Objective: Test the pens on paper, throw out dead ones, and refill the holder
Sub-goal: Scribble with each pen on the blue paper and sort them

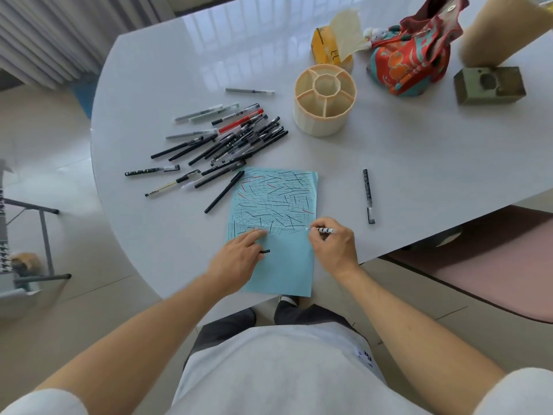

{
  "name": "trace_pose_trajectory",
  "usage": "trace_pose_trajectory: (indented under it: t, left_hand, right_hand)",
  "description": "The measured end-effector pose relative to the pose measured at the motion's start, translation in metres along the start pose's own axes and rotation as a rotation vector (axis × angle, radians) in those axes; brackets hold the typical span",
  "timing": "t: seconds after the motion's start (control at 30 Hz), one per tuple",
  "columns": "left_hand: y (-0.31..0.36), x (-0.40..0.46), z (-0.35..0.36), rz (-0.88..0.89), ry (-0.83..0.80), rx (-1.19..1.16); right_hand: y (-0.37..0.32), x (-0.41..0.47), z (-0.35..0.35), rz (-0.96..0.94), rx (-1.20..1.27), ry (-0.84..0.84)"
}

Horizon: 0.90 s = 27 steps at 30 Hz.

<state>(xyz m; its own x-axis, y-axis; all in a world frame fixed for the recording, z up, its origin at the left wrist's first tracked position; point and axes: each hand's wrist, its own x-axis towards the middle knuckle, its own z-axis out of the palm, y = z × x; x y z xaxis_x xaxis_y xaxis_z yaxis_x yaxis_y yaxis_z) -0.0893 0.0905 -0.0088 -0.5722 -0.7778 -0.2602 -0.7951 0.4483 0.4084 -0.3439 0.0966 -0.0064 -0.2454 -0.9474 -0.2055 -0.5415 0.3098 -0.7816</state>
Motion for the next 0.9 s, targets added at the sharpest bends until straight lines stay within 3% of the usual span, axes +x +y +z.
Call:
trace_pose_trajectory:
  t: [0.13,0.33,0.67,0.9]
  left_hand:
    - [0.008,0.003,-0.007,-0.093,0.040,-0.074]
    - [0.025,0.003,-0.014,-0.148,0.090,-0.195]
    - [0.027,0.003,-0.030,-0.095,-0.030,-0.242]
    - [0.024,0.009,-0.035,-0.053,-0.012,-0.294]
  right_hand:
    - [-0.005,-0.003,-0.002,0.151,0.278,-0.025]
    - [-0.018,-0.017,-0.002,0.250,0.551,-0.225]
    - [-0.033,-0.027,0.007,0.306,0.601,-0.271]
    - [-0.043,-0.028,0.014,0.356,0.593,-0.204]
